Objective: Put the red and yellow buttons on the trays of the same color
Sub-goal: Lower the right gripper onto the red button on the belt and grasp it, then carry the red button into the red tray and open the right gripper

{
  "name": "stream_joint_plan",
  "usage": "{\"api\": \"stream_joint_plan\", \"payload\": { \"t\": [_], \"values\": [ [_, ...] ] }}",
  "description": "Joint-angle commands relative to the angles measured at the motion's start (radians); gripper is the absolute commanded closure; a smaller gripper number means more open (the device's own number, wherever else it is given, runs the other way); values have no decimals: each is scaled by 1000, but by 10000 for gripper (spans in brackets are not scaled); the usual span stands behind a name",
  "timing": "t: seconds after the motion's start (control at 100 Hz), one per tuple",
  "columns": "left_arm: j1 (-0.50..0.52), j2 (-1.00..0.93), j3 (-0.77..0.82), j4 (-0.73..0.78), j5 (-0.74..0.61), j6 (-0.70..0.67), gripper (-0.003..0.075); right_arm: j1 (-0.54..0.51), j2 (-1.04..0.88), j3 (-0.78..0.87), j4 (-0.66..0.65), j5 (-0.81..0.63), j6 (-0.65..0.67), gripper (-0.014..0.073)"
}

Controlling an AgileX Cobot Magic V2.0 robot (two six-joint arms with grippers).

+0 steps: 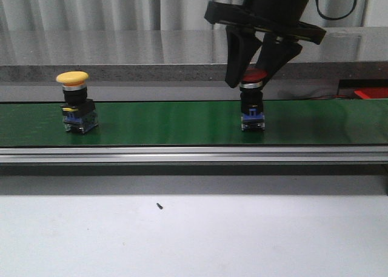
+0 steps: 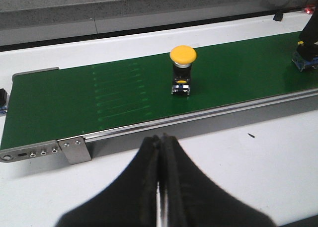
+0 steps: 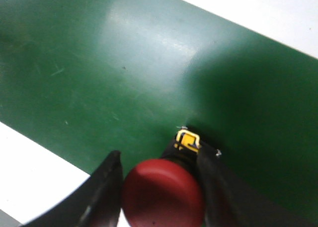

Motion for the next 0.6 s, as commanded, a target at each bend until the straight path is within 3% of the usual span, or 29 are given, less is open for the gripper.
{"api": "stream_joint_plan", "payload": {
  "t": [0.0, 0.15, 0.59],
  "values": [
    [-9, 8, -25, -18, -69, 0, 739, -14, -92, -34, 9, -31, -12, 406],
    [-9, 8, -25, -18, -69, 0, 739, -83, -168, -34, -12, -34, -12, 406],
    [-9, 8, -25, -18, -69, 0, 739, -460, -234, -34, -35, -22, -13, 406]
  ]
}}
